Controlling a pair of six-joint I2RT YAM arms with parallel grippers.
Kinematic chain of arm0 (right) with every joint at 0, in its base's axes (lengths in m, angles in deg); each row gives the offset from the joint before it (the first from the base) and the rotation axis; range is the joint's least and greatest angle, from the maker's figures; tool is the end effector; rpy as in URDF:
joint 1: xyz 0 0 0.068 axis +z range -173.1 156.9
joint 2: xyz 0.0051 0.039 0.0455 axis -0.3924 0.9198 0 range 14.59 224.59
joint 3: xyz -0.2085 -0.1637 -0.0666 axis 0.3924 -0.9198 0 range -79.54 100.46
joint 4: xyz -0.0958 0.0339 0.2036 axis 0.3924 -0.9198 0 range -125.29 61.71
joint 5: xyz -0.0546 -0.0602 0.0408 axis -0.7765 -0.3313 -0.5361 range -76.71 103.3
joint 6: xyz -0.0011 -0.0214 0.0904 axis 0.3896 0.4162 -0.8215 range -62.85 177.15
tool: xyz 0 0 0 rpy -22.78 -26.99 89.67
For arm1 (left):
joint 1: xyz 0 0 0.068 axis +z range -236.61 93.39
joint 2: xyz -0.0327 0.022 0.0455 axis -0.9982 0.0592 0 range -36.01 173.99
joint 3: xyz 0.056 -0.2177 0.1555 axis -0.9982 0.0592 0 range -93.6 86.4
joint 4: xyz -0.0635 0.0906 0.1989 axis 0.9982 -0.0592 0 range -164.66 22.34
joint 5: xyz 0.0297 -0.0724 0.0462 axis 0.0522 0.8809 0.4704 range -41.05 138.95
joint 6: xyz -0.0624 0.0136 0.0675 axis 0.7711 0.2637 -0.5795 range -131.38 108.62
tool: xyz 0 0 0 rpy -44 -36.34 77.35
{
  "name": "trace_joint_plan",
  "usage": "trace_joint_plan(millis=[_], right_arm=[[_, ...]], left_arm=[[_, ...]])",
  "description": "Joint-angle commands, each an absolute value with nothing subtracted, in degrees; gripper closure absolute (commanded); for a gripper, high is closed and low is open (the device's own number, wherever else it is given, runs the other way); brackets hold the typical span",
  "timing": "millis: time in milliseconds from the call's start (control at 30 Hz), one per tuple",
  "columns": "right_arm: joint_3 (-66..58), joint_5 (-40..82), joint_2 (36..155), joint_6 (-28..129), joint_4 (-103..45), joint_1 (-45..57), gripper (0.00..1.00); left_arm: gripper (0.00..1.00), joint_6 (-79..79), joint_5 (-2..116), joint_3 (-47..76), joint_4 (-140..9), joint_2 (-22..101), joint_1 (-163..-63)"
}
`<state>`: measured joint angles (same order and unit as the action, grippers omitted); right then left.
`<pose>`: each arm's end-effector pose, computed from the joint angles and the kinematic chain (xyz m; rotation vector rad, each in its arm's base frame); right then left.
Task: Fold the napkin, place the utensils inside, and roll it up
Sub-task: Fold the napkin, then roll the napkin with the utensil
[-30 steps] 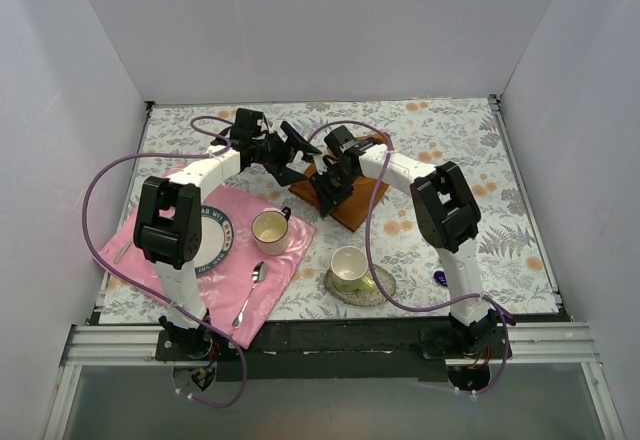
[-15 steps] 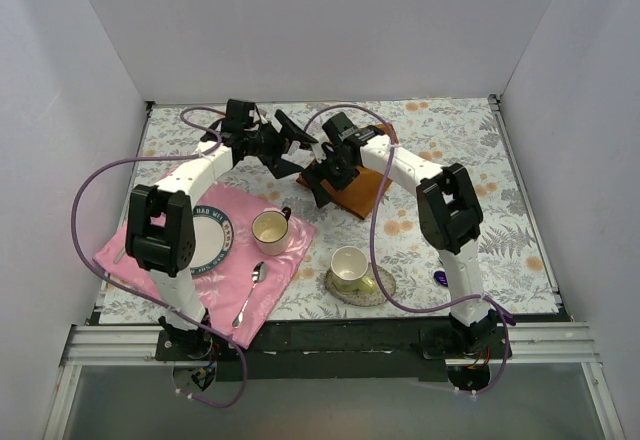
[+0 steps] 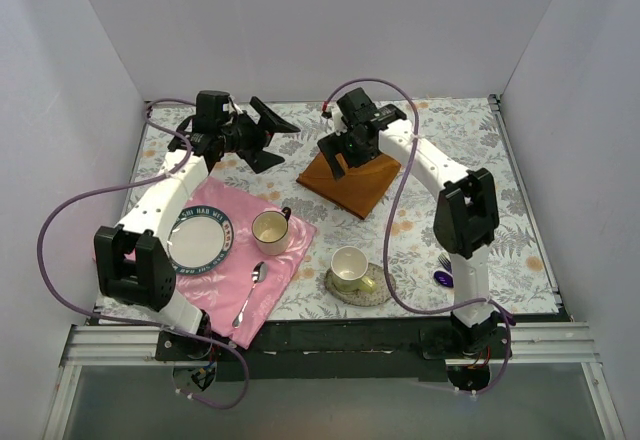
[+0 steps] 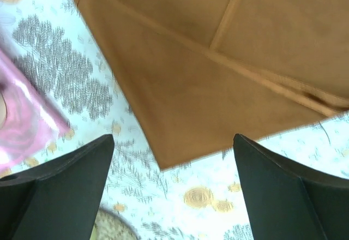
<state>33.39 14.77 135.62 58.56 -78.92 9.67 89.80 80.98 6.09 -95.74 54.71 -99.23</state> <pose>0.3797 0.2469 0.2354 -0.7771 2.4954 0.2300 0.3344 -0.1204 0.3093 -1.6088 2.1824 -1.5064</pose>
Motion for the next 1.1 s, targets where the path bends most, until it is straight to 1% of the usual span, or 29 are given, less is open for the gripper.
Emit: trace_joint_plan(millis=[0,33,67,100,133,200,233,267,300,367,467,500,567,600,667,733,933,1000,1067], right_arm=[[23.1,6.3,123.0,61.1,-71.0,11.2,0.01],[18.9,12.6,122.0,60.6,-69.3,10.0,0.01],[17.9,18.0,122.3,60.1,-68.0,8.6,0.01],[18.0,19.6,123.0,60.9,-69.3,8.2,0.03],[18.0,17.5,123.6,62.5,-68.7,8.9,0.05],[10.5,14.0,120.6,68.6,-64.1,12.2,0.08],[7.2,9.6,118.8,70.8,-57.2,13.1,0.09],[0.2,9.2,115.6,73.7,-53.5,13.6,0.10],[-2.1,9.3,114.6,77.8,-50.1,14.2,0.14],[-5.3,6.7,113.8,79.8,-45.4,14.7,0.17],[-5.2,6.8,115.3,81.0,-45.4,14.8,0.25],[-4.5,6.9,115.8,81.4,-45.4,15.0,0.32],[-3.8,7.1,117.5,82.5,-45.7,15.5,0.37],[-3.5,7.2,118.2,82.8,-45.8,16.0,0.41],[-2.7,8.2,119.6,83.3,-45.7,16.7,0.44],[-2.6,9.6,120.4,84.0,-45.3,17.7,0.44],[-3.5,8.9,122.2,85.5,-41.0,19.7,0.36],[-1.9,9.5,123.9,86.0,-41.8,20.0,0.35],[-1.4,7.7,124.8,86.8,-42.0,20.4,0.35]], left_arm=[[0.11,89.4,75.2,6.3,-100.0,48.5,-99.4],[0.11,90.1,73.1,7.2,-99.4,46.5,-99.4],[0.11,91.0,72.1,8.6,-98.3,45.7,-99.4],[0.11,91.7,70.9,10.2,-96.9,44.5,-99.4],[0.12,92.5,69.7,13.2,-94.8,43.6,-99.4],[0.13,94.6,66.4,14.8,-94.2,42.4,-99.3],[0.14,94.9,65.7,15.2,-93.4,42.5,-99.2],[0.15,95.2,63.8,15.2,-93.3,43.1,-99.2],[0.16,96.4,62.9,15.3,-93.2,43.4,-99.2],[0.17,97.3,61.1,16.1,-92.2,44.1,-99.2],[0.17,97.6,58.2,15.2,-92.0,46.0,-99.2],[0.17,97.3,57.7,14.9,-91.8,47.3,-99.2],[0.17,96.9,57.7,14.1,-92.1,48.5,-99.1],[0.17,97.2,57.7,14.1,-92.0,48.9,-99.1],[0.17,99.1,57.0,14.4,-92.4,49.6,-98.8],[0.16,101.0,56.4,15.2,-92.6,49.9,-98.3],[0.14,102.1,60.7,11.9,-94.3,54.8,-96.5],[0.14,101.9,62.0,11.2,-95.3,56.5,-96.3],[0.14,101.9,62.5,12.0,-94.6,56.2,-96.1]])
